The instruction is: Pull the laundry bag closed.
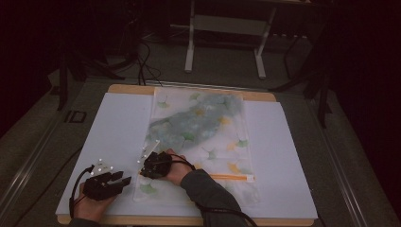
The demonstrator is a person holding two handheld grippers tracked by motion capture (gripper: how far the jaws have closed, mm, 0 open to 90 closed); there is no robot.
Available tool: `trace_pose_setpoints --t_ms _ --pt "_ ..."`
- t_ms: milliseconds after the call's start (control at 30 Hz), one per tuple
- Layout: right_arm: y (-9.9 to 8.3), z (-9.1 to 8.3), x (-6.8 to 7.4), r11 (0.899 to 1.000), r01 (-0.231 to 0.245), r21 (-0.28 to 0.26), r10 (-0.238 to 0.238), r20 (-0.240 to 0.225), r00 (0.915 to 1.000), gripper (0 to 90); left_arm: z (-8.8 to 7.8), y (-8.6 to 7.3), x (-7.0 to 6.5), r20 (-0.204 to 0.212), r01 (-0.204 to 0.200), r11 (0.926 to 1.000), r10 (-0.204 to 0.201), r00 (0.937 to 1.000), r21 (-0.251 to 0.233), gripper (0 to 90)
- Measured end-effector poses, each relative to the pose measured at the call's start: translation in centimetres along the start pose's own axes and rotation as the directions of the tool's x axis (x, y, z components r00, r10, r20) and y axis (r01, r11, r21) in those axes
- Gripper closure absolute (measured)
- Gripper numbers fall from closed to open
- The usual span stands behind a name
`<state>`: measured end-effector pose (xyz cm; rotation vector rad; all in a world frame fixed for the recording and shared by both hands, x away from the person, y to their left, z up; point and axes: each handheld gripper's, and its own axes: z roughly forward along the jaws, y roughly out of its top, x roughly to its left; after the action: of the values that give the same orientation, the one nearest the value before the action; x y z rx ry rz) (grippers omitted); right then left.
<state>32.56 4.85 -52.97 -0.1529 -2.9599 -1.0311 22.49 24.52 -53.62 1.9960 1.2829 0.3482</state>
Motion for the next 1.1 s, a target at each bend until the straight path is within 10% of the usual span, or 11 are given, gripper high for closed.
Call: trace_pose_setpoints --t_ms 567,1100 --pt "-0.1 -0.7 0.3 1.000 0.020 0.004 -0.021 0.024 0.9995 84.0 0.0 0.2 -0.1 0.067 0.021 0.9998 -0.021 0.9975 0.001 55.9" --pt "-0.1 -1.3 0.5 1.000 0.023 -0.011 -0.022 0.041 0.9989 84.2 1.6 1.1 -0.5 0.214 0.080 0.9967 -0.081 0.9733 0.017 55.3"
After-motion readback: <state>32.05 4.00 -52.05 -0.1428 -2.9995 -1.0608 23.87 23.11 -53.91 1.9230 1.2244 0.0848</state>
